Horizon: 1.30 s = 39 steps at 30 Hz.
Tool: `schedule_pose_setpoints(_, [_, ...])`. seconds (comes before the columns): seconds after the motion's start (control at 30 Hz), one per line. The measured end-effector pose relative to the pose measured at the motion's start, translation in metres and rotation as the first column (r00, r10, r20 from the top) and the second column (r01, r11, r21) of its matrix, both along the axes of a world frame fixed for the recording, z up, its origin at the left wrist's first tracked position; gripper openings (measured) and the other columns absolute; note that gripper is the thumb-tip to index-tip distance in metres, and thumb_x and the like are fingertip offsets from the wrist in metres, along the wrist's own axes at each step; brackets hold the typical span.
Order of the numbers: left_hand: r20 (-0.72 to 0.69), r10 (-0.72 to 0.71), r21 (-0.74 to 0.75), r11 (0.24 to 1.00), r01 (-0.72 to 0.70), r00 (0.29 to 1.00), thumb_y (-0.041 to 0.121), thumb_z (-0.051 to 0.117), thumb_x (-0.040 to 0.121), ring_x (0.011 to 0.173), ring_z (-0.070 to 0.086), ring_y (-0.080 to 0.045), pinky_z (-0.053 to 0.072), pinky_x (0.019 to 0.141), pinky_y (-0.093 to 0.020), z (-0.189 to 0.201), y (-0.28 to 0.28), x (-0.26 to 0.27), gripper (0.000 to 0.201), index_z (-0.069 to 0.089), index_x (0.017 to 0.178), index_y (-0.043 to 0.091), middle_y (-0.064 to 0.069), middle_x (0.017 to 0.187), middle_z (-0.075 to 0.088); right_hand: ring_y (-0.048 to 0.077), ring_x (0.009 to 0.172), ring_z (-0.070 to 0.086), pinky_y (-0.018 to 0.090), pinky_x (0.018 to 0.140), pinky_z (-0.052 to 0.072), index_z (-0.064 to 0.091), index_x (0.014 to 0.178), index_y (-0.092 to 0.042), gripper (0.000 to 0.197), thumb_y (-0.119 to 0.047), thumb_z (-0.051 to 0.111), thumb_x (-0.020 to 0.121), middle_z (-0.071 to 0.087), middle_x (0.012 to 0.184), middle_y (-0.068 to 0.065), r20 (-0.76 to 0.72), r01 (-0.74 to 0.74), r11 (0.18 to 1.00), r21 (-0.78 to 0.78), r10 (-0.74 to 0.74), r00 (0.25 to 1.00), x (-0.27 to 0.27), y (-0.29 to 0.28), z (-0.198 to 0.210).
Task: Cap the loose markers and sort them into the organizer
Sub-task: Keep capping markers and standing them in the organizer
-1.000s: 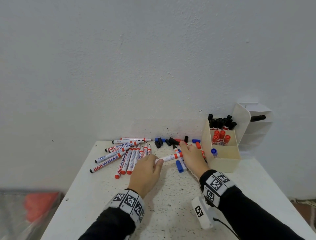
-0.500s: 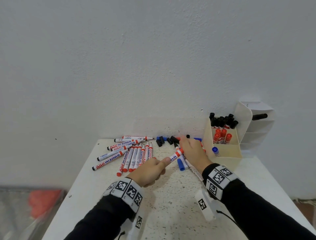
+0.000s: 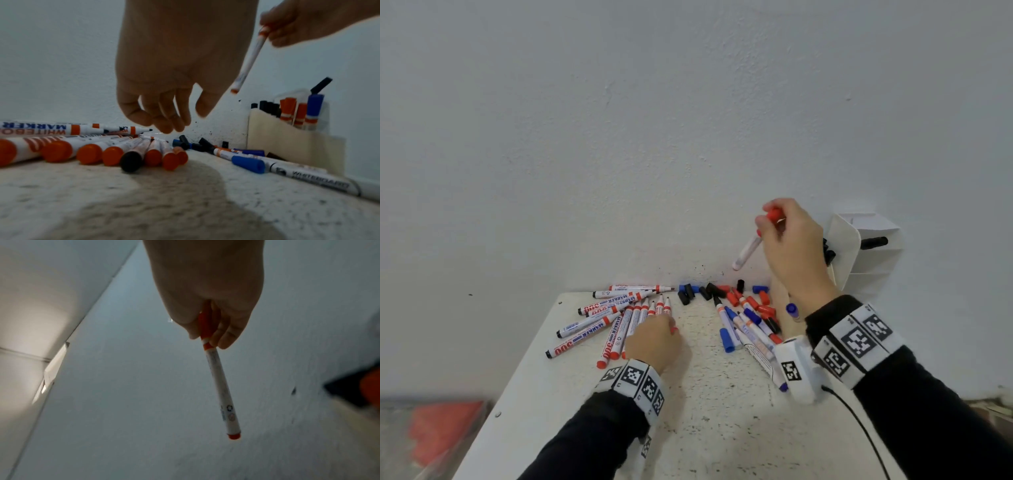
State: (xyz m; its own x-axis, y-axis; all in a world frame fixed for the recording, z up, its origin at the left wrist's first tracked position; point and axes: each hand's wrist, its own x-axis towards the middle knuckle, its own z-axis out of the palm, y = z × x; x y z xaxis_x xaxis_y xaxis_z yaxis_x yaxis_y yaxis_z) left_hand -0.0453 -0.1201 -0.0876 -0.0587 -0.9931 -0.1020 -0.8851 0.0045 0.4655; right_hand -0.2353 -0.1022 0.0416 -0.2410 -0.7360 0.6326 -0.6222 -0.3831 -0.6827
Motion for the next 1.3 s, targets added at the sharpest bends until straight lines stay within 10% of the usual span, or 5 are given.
schedule_pose_setpoints(0.13, [0.183,0.023,0.102,0.994,-0.042,0.983,0.028,0.047,0.094,0.11,0.054,-0.018,0.045,0.099,-0.038,-0.005,-0.004,-0.001,0.032,0.051,0.124,0.019,-0.001,0.122,0.056,0.001,0.077,0.047,-0.001,0.065,0.036,0.054,0.111,-0.003,0.02,-0.011,0.047,0.095,0.052,0.103,0.004,-0.111,0.166,0.986,-0.031,-0.168,0.979,-0.042,0.003,0.009])
schedule_pose_setpoints(0.63, [0.098,0.037,0.083,0.995,-0.045,0.994,0.022,0.057,0.089,0.116,0.051,-0.02,0.043,0.102,-0.035,-0.008,-0.006,-0.008,0.041,0.044,0.127,0.015,-0.007,0.128,0.049,0.025,0.083,0.056,0.039,0.081,0.042,0.057,0.079,-0.014,0.033,-0.027,0.034,0.099,0.055,0.071,0.0,-0.467,0.326,0.811,0.487,-0.073,0.881,-0.092,-0.018,-0.056])
schedule_pose_setpoints(0.93, [0.181,0.042,0.082,0.995,-0.058,0.983,0.024,0.055,0.091,0.111,0.054,-0.019,0.047,0.095,-0.031,-0.002,-0.004,-0.012,0.04,0.044,0.127,0.01,-0.007,0.124,0.051,0.025,0.106,0.046,0.035,0.086,0.031,0.064,0.101,-0.013,0.019,-0.014,0.047,0.093,0.06,0.105,0.004,-0.44,0.302,0.932,0.2,-0.19,0.878,-0.072,-0.008,-0.05])
schedule_pose_setpoints(1.2, [0.169,0.093,0.072,0.992,-0.106,0.981,0.031,0.049,0.094,0.087,0.054,-0.014,0.05,0.086,-0.026,-0.003,-0.005,-0.014,0.029,0.053,0.111,0.008,-0.005,0.11,0.058,0.003,0.066,0.052,0.012,0.061,0.043,0.063,0.1,-0.015,0.019,-0.011,0.046,0.092,0.061,0.094,-0.001,-0.269,-0.169,0.858,0.486,0.331,0.905,0.011,0.006,-0.053])
schedule_pose_setpoints(1.3, [0.167,0.09,0.069,0.992,-0.103,0.982,0.03,0.052,0.091,0.096,0.059,-0.018,0.051,0.088,-0.031,-0.004,-0.006,-0.014,0.027,0.055,0.107,0.009,-0.006,0.112,0.057,0.01,0.086,0.059,0.021,0.079,0.05,0.061,0.111,-0.015,0.024,-0.012,0.046,0.092,0.06,0.109,0.0,-0.311,-0.14,0.742,0.655,0.434,0.845,0.035,0.001,-0.079])
